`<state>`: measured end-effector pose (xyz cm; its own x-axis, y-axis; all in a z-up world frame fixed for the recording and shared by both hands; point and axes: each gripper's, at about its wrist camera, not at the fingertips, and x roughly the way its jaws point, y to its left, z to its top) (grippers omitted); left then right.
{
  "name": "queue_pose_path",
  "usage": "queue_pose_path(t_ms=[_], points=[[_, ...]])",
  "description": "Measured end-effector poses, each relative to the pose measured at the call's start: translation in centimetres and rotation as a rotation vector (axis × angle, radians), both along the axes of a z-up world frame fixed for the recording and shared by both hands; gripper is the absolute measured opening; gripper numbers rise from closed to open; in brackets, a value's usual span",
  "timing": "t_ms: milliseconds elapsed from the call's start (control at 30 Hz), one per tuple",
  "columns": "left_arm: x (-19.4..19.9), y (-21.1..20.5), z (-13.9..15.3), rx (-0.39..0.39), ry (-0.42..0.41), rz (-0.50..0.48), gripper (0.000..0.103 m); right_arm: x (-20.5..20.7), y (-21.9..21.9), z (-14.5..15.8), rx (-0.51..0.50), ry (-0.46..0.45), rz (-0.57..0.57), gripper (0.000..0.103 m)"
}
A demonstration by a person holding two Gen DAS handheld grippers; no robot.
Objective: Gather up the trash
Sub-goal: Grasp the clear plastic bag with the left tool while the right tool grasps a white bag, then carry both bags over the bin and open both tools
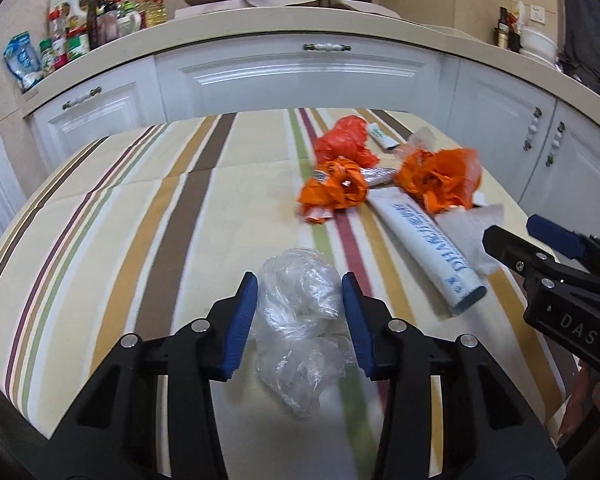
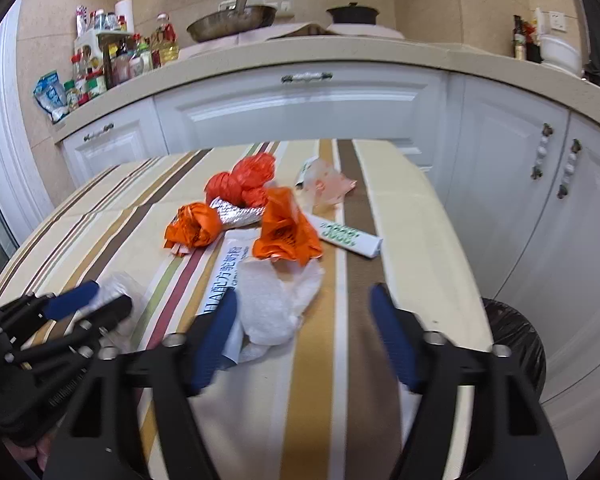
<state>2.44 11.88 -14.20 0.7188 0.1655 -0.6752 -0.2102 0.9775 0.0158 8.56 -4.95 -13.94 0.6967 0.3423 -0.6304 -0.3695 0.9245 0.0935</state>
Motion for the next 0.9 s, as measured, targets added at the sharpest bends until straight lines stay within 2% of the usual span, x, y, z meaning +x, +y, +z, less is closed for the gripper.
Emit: queue_pose_path(t_ms=[100,167,200,233,467,633,900], points=[[0.0,1.4,0.1,-0.021,0.003,0.030,0.042,0.4,0.6,-0.2,-0.004,0.018,0.015,0.047],[-0.2,2.0,0.1,-0.028,0.001,0.044,0.042,0.6,1.2,-0.4,-0.011,0.032,0.041,0.031],[-0.2,2.2,0.2,-0.029,-0.001,0.051,0.042,0.6,1.4,-0.4,-0.002,0.039,0.063,0.018],[-0.2,2.4,0.2,-0.029,-0.004,0.055,0.042,0.6,1.5,-0.4,0.001,0.043,0.071,0.017],[-0.6,2.2,0.6,-0.022,-0.017,0.058,0.042,-0.8,1.4,0.6,-0.054,-0.038,0.059,0.016],[-0.8,1.1,1.6,-0.020,-0.040,0.040,0.042,-1.2,-0.3,1.3,-0.065,-0.067,0.027,0.015],[-0.5,-2.8,3.2,-0.009,-0.082,-0.034,0.042,-1.6,-6.4,2.0,-0.048,-0.089,-0.099,0.015]])
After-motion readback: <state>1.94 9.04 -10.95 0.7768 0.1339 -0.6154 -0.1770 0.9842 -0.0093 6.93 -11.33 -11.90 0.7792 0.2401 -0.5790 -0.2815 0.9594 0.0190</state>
